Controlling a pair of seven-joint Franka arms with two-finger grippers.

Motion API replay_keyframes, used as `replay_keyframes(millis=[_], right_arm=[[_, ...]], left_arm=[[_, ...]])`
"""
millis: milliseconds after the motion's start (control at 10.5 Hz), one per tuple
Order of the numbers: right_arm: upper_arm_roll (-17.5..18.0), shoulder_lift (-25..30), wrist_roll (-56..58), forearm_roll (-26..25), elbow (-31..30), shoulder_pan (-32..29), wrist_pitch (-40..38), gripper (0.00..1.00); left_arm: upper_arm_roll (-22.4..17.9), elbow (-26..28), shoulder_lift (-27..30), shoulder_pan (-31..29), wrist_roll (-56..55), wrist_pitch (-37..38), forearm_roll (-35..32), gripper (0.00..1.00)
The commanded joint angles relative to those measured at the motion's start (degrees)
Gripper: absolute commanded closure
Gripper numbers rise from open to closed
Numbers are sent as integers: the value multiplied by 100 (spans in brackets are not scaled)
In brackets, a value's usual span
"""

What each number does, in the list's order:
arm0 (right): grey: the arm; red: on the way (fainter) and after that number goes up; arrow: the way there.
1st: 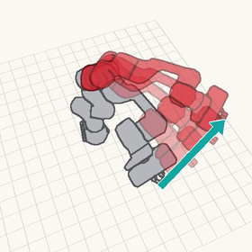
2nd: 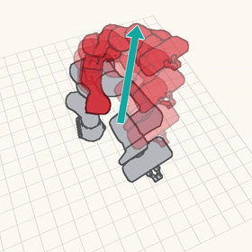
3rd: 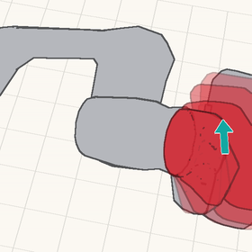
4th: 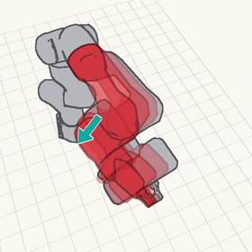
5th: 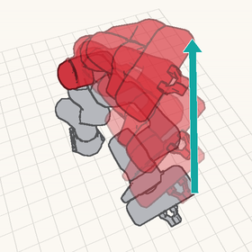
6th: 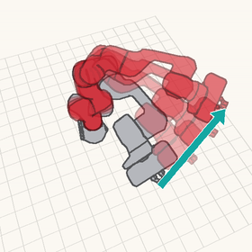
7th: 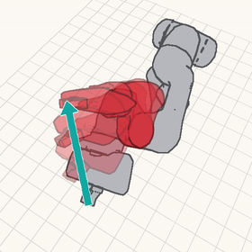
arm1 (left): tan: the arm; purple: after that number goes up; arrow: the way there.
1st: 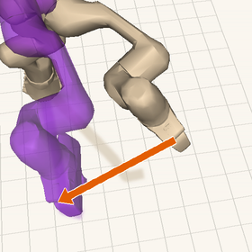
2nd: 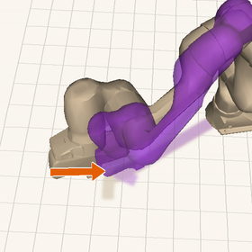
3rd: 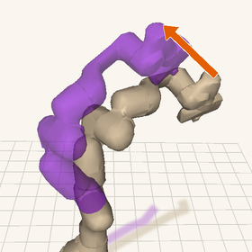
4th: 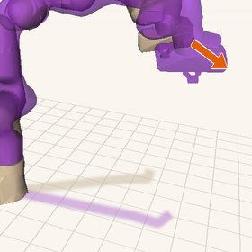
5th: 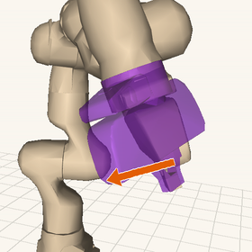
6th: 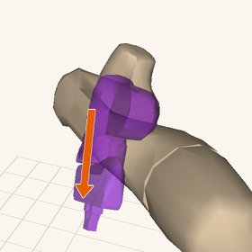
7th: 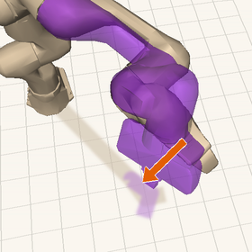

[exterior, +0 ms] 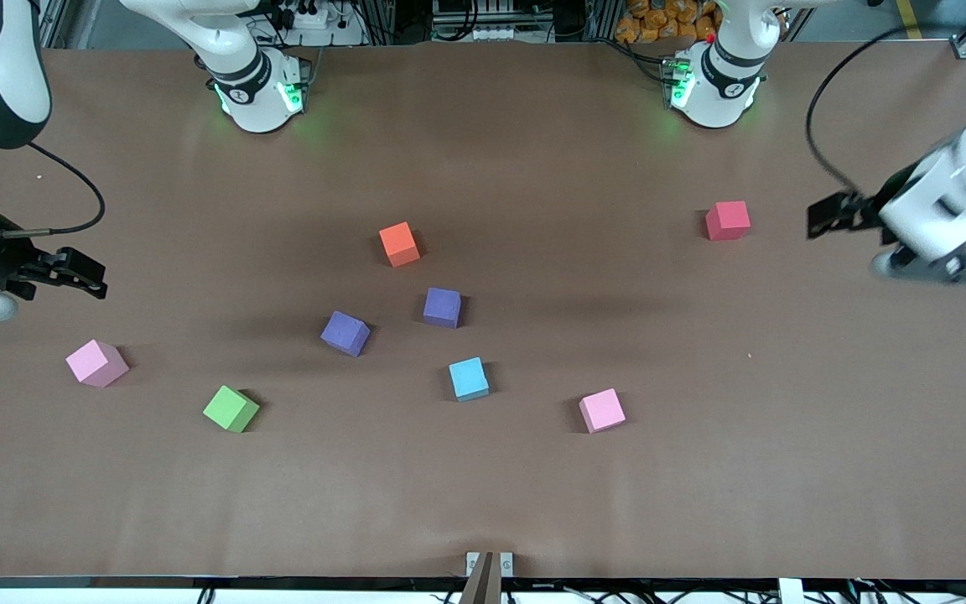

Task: Arrange blocks into number 1
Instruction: 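Reach the right gripper to a purple cube while the left gripper reaches a pink cube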

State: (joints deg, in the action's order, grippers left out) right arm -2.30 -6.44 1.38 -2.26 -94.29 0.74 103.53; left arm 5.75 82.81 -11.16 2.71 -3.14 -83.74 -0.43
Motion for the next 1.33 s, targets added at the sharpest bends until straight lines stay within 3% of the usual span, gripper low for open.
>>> replay_keyframes(millis=[0, 284, 664, 948, 1233], right_arm=[[20, -156, -592, 94, -193, 5, 289, 0], [20, -358, -1507, 146, -554, 66, 667, 0], [20, -797, -2202, 620, -608, 154, 809, 0], [11, -1306, -3054, 1007, -590, 487, 975, 0], [-7, -1850, -3083, 1008, -371, 1057, 1362, 0]], left_arm=[[32, -125, -630, 343, -754, -413, -115, 0], [14, -239, -1422, 774, -2064, -1247, -107, 0], [5, -397, -2265, 1100, -3129, -2415, -107, 0], [-39, -424, -2864, 1381, -3963, -3760, -124, 0], [-239, -424, -3365, 1802, -4668, -4867, -203, 0]])
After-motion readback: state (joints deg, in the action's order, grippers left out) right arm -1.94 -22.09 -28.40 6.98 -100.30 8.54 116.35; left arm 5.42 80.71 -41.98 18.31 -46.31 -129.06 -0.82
